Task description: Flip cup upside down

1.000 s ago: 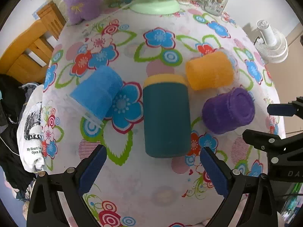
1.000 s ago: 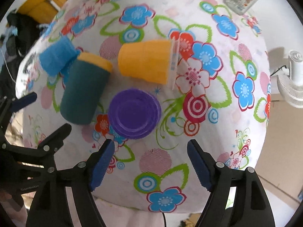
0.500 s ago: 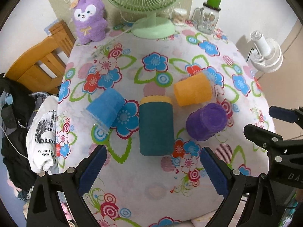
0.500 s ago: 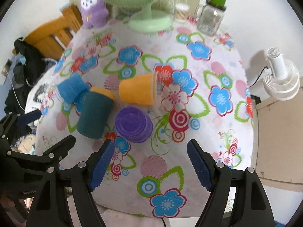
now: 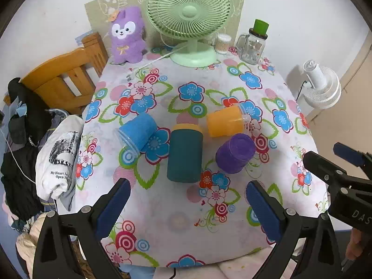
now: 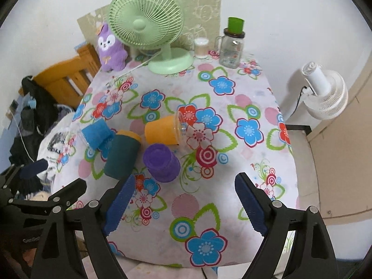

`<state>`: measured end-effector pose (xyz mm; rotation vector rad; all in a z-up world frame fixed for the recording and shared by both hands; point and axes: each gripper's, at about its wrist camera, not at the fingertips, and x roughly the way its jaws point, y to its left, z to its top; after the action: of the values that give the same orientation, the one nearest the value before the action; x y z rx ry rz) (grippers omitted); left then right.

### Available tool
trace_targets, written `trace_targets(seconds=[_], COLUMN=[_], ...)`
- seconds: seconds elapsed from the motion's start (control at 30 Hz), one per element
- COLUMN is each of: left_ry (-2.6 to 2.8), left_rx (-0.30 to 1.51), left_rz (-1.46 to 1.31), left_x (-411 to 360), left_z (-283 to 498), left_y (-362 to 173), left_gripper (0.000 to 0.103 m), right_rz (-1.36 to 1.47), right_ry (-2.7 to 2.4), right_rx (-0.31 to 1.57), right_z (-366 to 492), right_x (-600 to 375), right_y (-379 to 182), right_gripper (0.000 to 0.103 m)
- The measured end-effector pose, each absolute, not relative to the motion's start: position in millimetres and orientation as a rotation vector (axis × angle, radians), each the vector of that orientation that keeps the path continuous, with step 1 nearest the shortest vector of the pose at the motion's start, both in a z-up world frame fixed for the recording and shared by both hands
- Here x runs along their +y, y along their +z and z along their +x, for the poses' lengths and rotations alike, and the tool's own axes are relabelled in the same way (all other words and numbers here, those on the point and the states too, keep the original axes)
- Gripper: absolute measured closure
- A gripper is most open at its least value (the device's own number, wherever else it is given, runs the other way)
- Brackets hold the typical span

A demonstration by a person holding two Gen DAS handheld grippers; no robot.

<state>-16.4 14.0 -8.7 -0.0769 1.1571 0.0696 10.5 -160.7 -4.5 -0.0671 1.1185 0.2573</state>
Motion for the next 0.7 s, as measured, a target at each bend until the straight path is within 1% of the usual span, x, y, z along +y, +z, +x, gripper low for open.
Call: trace_targets(seconds=[0.37, 0.7], left_ry=[0.064, 0.046], left_rx=[1.093, 1.055], left_rz=[-0.123, -0.147], left_x=[9, 7], left_z=[-37, -38], left_y=[2, 8], left_gripper=[0.001, 0.000], right_rz=[-0.051, -0.057], right_ry=[0.231, 0.221], right_rx=[1.029, 0.978], right_z=[-16, -22], right_x=[-172, -172], right_y=[4, 11], right_gripper=[0.013, 0.013])
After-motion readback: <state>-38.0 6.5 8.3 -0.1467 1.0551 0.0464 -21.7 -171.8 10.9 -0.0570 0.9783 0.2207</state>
